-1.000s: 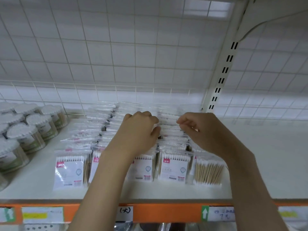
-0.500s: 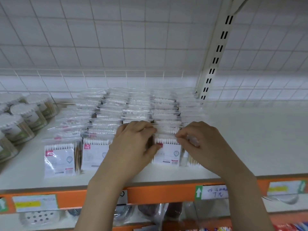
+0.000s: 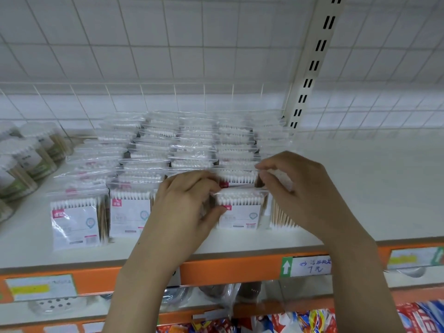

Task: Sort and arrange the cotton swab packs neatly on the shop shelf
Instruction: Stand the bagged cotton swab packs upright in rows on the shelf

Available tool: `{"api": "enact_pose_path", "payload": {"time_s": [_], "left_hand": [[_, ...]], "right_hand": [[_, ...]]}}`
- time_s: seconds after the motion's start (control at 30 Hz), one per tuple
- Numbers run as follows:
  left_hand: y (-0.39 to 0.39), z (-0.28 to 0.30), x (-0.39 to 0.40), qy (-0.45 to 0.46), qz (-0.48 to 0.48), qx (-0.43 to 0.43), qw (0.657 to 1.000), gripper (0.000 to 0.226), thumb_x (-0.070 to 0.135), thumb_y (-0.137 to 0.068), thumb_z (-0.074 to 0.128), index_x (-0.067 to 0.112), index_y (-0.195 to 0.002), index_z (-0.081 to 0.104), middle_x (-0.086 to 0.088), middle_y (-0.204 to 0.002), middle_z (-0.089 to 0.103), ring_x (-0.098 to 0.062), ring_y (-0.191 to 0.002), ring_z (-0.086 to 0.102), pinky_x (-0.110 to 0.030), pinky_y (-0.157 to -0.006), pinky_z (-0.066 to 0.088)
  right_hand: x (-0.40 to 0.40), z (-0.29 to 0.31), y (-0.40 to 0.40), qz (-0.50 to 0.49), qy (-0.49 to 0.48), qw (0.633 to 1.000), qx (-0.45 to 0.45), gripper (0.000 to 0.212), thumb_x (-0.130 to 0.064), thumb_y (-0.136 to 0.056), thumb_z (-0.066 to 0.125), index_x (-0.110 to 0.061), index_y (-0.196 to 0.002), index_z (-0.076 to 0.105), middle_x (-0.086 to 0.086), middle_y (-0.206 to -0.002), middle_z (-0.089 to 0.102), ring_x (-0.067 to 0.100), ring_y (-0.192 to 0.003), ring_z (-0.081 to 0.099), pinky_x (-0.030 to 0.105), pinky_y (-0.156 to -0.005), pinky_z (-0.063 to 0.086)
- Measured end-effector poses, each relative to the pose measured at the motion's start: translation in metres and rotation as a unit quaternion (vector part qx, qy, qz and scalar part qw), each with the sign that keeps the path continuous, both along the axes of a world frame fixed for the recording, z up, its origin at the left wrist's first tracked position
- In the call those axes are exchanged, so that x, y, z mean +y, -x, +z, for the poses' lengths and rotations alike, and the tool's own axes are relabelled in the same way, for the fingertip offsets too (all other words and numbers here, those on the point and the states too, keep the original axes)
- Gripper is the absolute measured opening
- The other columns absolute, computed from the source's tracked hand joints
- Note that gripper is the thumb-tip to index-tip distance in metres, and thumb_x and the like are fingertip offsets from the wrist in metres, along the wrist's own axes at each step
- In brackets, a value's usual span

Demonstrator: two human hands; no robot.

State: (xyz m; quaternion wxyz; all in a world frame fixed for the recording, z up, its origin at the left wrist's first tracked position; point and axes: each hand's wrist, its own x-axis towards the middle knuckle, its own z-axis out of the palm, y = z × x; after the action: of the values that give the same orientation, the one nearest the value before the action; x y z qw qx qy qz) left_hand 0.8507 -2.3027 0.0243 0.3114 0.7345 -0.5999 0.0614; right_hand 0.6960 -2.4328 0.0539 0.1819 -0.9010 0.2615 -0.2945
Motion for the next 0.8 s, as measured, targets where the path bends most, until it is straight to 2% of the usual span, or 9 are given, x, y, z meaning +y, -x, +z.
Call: {"api": "enact_pose_path", "payload": {"time_s": [0.07,0.17,0.23,0.33,0.43,0.5,0.6,0.67,0.8], "left_hand": [[0.000,-0.001,0.000,0.002,0.008,-0.001,1.000,0.031,0.019,-0.068,0.081,0.010,-0.094,0.069,-0.003,-0.109,0.065,-0.027,-0.099,0.062,-0.052,-0.085,0.047],[0.001,-0.002,-0.002,0.010,0.012,-0.008,1.000,0.030,0.022,-0.070,0.078,0.010,-0.095,0.069,-0.003,-0.109,0.064,-0.027,-0.099,0.062,-0.052,-0.084,0.047],[0.002,-0.001,-0.001,0.017,0.017,-0.019,1.000,0.033,0.028,-0.071,0.070,0.012,-0.099,0.068,-0.002,-0.110,0.064,-0.026,-0.100,0.061,-0.048,-0.086,0.047],[0.003,0.002,-0.001,0.016,0.038,-0.036,0.998,0.048,0.038,-0.073,0.063,0.013,-0.114,0.062,-0.001,-0.118,0.060,-0.025,-0.108,0.056,-0.039,-0.090,0.038],[0.002,0.006,-0.004,-0.002,0.040,-0.048,0.998,0.059,0.048,-0.077,0.052,0.012,-0.123,0.058,-0.001,-0.126,0.056,-0.025,-0.117,0.050,-0.039,-0.094,0.036],[0.002,0.007,-0.007,-0.023,0.033,-0.062,0.997,0.060,0.050,-0.077,0.050,0.012,-0.123,0.058,0.000,-0.128,0.057,-0.024,-0.120,0.050,-0.041,-0.097,0.035],[0.002,0.006,-0.009,-0.046,0.026,-0.063,0.997,0.050,0.045,-0.074,0.059,0.015,-0.115,0.064,0.005,-0.119,0.062,-0.021,-0.115,0.055,-0.044,-0.099,0.034],[0.001,0.005,-0.010,-0.049,0.025,-0.057,0.997,0.046,0.042,-0.072,0.061,0.017,-0.110,0.066,0.006,-0.114,0.064,-0.019,-0.107,0.058,-0.044,-0.099,0.034],[-0.001,0.006,-0.011,-0.042,0.021,-0.054,0.997,0.042,0.041,-0.070,0.064,0.017,-0.104,0.069,0.005,-0.109,0.065,-0.019,-0.099,0.061,-0.043,-0.096,0.036]], "right_hand": [[-0.003,0.003,-0.006,-0.006,-0.002,1.000,0.011,0.021,-0.016,-0.092,0.053,-0.016,-0.109,0.065,-0.008,-0.105,0.064,0.010,-0.103,0.056,0.028,-0.090,0.043],[-0.007,0.005,-0.015,0.002,-0.010,0.999,0.049,0.028,-0.018,-0.095,0.046,-0.019,-0.119,0.060,-0.009,-0.112,0.061,0.009,-0.110,0.048,0.018,-0.090,0.032],[-0.008,0.003,-0.019,0.016,-0.006,0.996,0.084,0.030,-0.016,-0.095,0.044,-0.020,-0.120,0.060,-0.009,-0.111,0.062,0.010,-0.110,0.047,0.022,-0.093,0.032],[-0.009,-0.001,-0.021,0.029,0.004,0.994,0.108,0.028,-0.013,-0.092,0.044,-0.021,-0.108,0.066,-0.014,-0.097,0.061,0.007,-0.100,0.044,0.024,-0.091,0.031],[-0.011,0.000,-0.019,0.035,-0.002,0.995,0.092,0.028,-0.009,-0.090,0.045,-0.023,-0.095,0.069,-0.025,-0.081,0.052,0.002,-0.091,0.042,0.023,-0.087,0.030],[-0.012,0.002,-0.019,0.037,-0.008,0.996,0.083,0.029,-0.007,-0.090,0.046,-0.023,-0.091,0.070,-0.024,-0.077,0.053,0.004,-0.092,0.045,0.024,-0.088,0.033],[-0.014,0.005,-0.020,0.031,-0.015,0.997,0.067,0.028,-0.007,-0.089,0.046,-0.022,-0.092,0.069,-0.027,-0.073,0.049,0.004,-0.089,0.048,0.022,-0.085,0.033],[-0.017,0.007,-0.022,0.022,-0.006,0.998,0.060,0.026,-0.008,-0.090,0.046,-0.020,-0.097,0.068,-0.025,-0.080,0.053,0.007,-0.093,0.050,0.024,-0.087,0.035],[-0.026,0.009,-0.028,0.005,0.013,0.997,0.076,0.024,-0.013,-0.093,0.048,-0.019,-0.108,0.065,-0.010,-0.101,0.063,0.013,-0.103,0.051,0.028,-0.093,0.036]]}}
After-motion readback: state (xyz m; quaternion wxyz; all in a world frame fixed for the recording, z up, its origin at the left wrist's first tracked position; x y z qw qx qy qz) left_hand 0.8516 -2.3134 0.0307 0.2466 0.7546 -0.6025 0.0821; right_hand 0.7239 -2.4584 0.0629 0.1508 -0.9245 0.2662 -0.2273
